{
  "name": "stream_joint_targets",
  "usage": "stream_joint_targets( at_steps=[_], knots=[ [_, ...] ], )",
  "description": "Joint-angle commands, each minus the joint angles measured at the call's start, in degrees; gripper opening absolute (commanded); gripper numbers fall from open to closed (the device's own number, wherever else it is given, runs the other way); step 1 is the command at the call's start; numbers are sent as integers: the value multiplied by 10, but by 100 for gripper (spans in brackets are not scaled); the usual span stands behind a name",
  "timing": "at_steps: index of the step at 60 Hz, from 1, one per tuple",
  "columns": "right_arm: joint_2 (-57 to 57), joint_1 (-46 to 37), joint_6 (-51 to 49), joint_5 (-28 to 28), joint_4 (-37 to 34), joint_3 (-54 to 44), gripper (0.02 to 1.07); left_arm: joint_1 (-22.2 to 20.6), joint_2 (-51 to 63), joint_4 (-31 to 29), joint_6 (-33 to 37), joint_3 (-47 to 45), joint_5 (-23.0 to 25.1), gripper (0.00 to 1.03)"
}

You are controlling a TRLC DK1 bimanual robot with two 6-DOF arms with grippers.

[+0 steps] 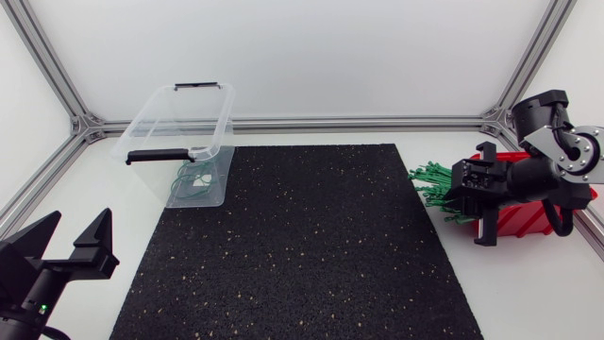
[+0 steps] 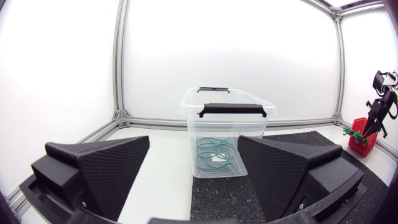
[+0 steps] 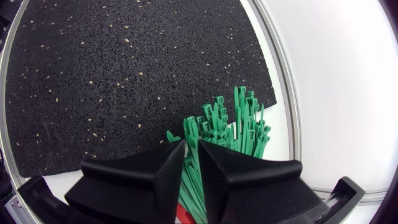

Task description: Take a green cable tie from the red box, thread the tail through the head to close it, then place it in the transparent bin on the left.

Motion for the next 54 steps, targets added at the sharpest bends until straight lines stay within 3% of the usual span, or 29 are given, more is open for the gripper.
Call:
stream_joint_targets(
  at_steps=[1, 24, 32, 54],
  knots=[
    [13, -3, -12, 1, 2, 11, 23, 3, -5, -9, -9, -23, -5, 99],
    [20, -3, -12, 11, -1, 11, 16, 2, -5, -9, -8, -23, -5, 99],
    [16, -3, -7, 6, -15, 25, 8, 2, -5, -10, -9, -23, -4, 99],
    [-26, -11, 3, -19, -45, 53, 8, 2, -5, -10, -8, -23, -4, 99]
  ],
)
